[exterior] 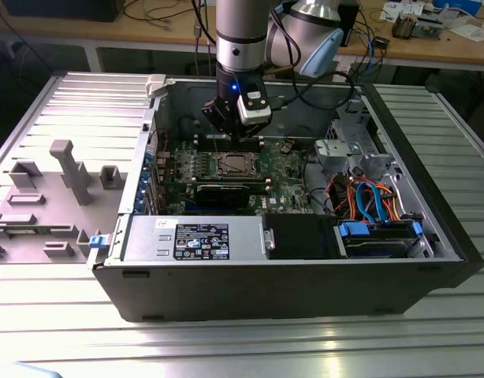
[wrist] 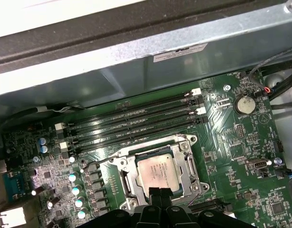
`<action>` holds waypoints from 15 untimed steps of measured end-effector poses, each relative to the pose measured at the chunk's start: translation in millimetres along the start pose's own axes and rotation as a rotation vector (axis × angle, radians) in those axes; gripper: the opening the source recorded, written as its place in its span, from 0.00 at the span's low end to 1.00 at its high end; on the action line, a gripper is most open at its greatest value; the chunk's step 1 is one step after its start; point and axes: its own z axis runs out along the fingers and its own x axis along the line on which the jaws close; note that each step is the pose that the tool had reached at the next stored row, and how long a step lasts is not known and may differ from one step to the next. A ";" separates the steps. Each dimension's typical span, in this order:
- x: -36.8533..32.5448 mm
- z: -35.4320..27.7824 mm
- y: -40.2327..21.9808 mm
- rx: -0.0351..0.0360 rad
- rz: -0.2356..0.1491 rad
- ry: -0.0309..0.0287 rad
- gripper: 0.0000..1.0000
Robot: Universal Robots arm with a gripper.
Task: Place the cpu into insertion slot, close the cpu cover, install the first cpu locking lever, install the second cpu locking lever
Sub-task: 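Install the first cpu locking lever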
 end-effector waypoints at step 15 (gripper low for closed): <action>0.0 0.0 0.0 -0.0002 -0.008 0.0000 0.11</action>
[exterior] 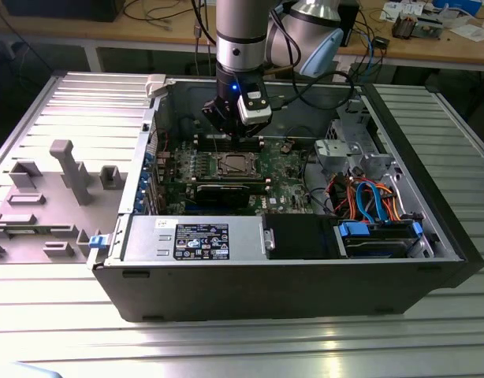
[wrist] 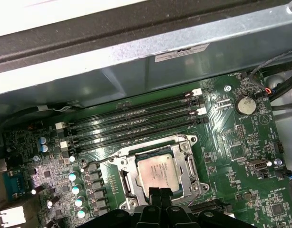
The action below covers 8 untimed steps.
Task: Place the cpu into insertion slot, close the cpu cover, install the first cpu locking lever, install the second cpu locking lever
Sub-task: 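Install the first cpu locking lever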
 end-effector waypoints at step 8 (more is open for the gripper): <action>0.0 0.0 0.0 -0.0001 -0.005 -0.0001 0.11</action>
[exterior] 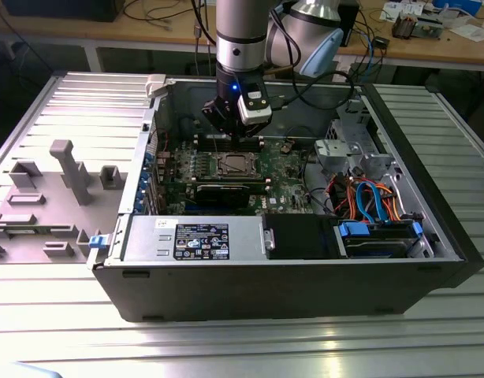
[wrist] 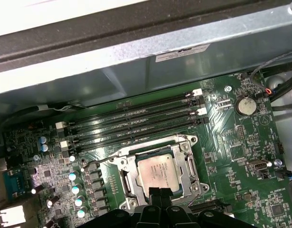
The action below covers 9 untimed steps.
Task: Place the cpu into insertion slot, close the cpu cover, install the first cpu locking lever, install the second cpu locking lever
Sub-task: 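Install the first cpu locking lever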
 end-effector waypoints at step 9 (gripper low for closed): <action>0.0 0.0 0.0 -0.0001 -0.006 -0.0001 0.11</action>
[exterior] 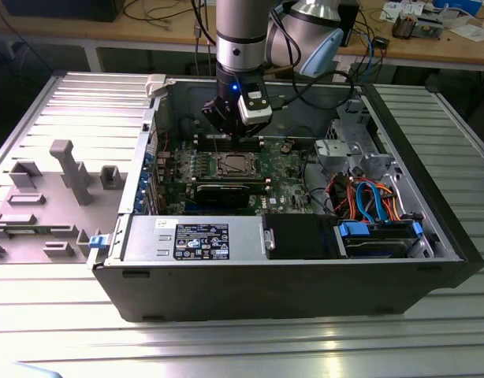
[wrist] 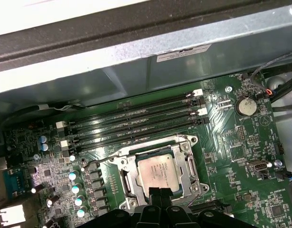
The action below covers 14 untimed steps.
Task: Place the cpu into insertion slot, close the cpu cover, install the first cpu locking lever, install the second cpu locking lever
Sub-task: 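Install the first cpu locking lever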
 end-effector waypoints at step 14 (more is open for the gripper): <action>0.0 0.0 0.0 -0.0001 -0.008 0.0000 0.11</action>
